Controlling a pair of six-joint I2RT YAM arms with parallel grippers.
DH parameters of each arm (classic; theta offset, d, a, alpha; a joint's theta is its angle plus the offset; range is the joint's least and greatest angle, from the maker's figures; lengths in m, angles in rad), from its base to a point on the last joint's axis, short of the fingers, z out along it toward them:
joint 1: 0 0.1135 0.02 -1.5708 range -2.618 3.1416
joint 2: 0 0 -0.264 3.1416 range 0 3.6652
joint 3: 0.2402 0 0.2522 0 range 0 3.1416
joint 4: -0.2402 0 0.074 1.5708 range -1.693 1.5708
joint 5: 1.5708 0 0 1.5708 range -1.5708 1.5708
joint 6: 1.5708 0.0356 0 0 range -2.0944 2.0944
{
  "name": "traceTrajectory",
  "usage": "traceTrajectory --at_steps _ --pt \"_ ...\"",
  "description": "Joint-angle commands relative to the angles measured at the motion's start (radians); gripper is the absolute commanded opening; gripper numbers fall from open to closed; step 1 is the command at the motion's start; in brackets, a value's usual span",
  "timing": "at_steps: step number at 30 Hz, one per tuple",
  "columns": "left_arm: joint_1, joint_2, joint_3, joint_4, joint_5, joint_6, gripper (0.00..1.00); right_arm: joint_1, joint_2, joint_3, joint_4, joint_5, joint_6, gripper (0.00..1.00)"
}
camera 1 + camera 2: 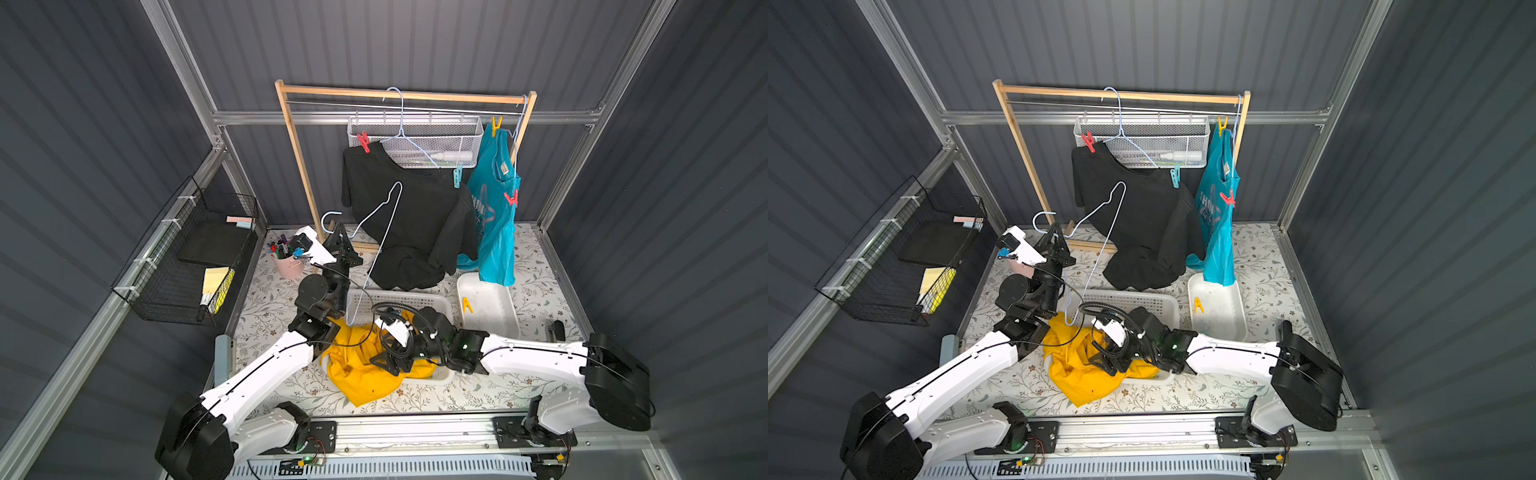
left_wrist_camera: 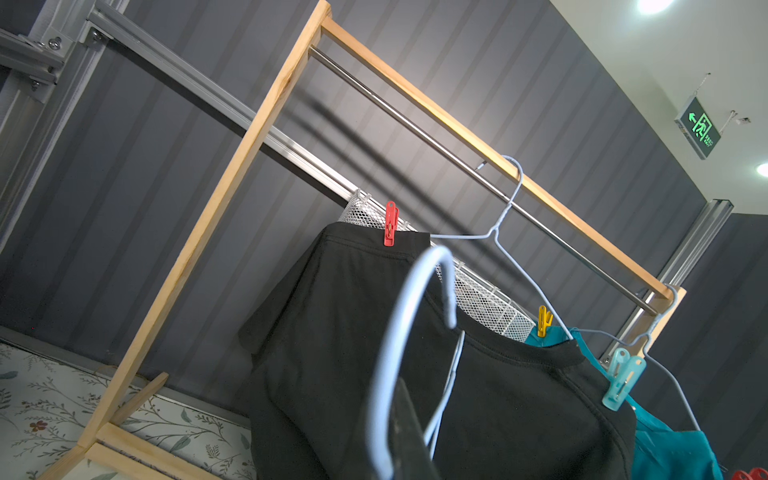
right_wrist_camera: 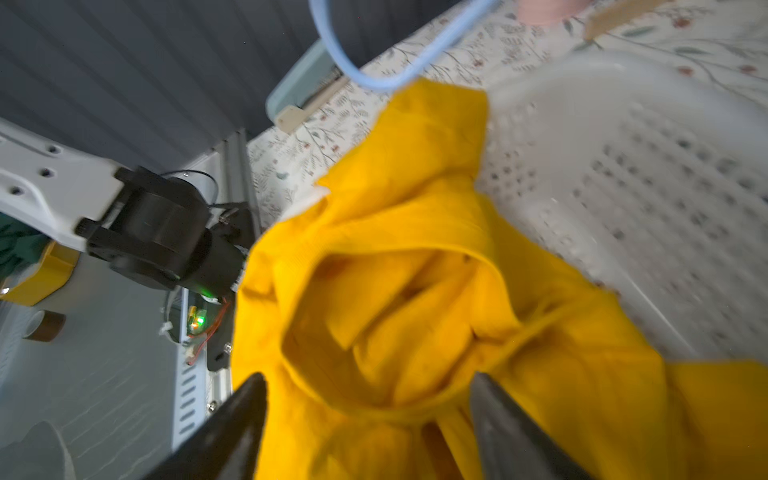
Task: Remove the clothespins securing t-shirts to the hanger
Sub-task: Place the T-shirt in the basket, then place the hanger on the clothes rail.
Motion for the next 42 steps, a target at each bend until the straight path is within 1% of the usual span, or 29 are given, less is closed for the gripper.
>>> traceTrajectory --at_steps 1,3,7,12,14,17,18,22,25,26,29,33,35,36,37,42 --pt "0.001 -0.004 0.013 0.033 -0.018 0.020 0.00 -0.009 -0.082 -0.017 -0.042 0.125 0.003 0.99" --pt "0.001 -0.004 0.013 0.030 -0.013 0.018 0.00 -0.013 -0.116 -0.010 -0.072 0.153 -0.007 0.99" --pt "0.001 -0.004 0.011 0.018 -0.006 0.012 0.00 -0.017 -0.163 0.024 -0.108 0.157 -0.028 0.99" --pt "0.001 0.003 0.029 -0.018 -0.020 -0.002 0.00 -0.019 -0.170 0.043 -0.082 0.179 0.021 0.99" --pt "0.001 0.012 0.084 -0.138 -0.055 -0.039 0.00 -0.019 -0.158 0.054 -0.073 0.178 0.038 0.99" --pt "0.001 0.029 0.191 -0.367 -0.155 -0.146 0.00 -0.019 -0.146 0.089 -0.074 0.192 0.070 0.99" --pt "0.001 0.032 0.211 -0.403 -0.175 -0.161 0.00 -0.019 -0.145 0.098 -0.074 0.185 0.069 0.99" --pt "0.001 0.027 0.197 -0.383 -0.210 -0.153 0.00 -0.019 -0.138 0.147 -0.075 0.129 0.045 0.99" --pt "0.001 0.030 0.218 -0.441 -0.249 -0.185 0.00 -0.019 -0.149 0.179 -0.083 0.116 0.047 0.99" --pt "0.000 0.032 0.228 -0.461 -0.247 -0.196 0.00 -0.020 -0.156 0.183 -0.078 0.109 0.046 0.99" --pt "0.000 0.035 0.236 -0.465 -0.233 -0.181 0.00 -0.019 -0.171 0.194 -0.050 0.029 0.010 0.99" --pt "0.000 0.032 0.227 -0.458 -0.228 -0.203 0.00 -0.019 -0.147 0.227 -0.009 -0.034 0.026 0.98" --pt "0.000 0.033 0.226 -0.460 -0.225 -0.211 0.00 -0.019 -0.118 0.251 -0.011 -0.061 0.029 0.95" --pt "0.000 0.037 0.225 -0.462 -0.227 -0.213 0.00 -0.018 -0.098 0.267 -0.013 -0.111 0.021 0.92" --pt "0.000 0.040 0.226 -0.463 -0.227 -0.222 0.00 -0.016 -0.079 0.283 -0.016 -0.126 0.017 0.90" --pt "-0.002 0.046 0.230 -0.474 -0.242 -0.256 0.00 -0.016 -0.001 0.325 -0.002 -0.144 0.043 0.82"
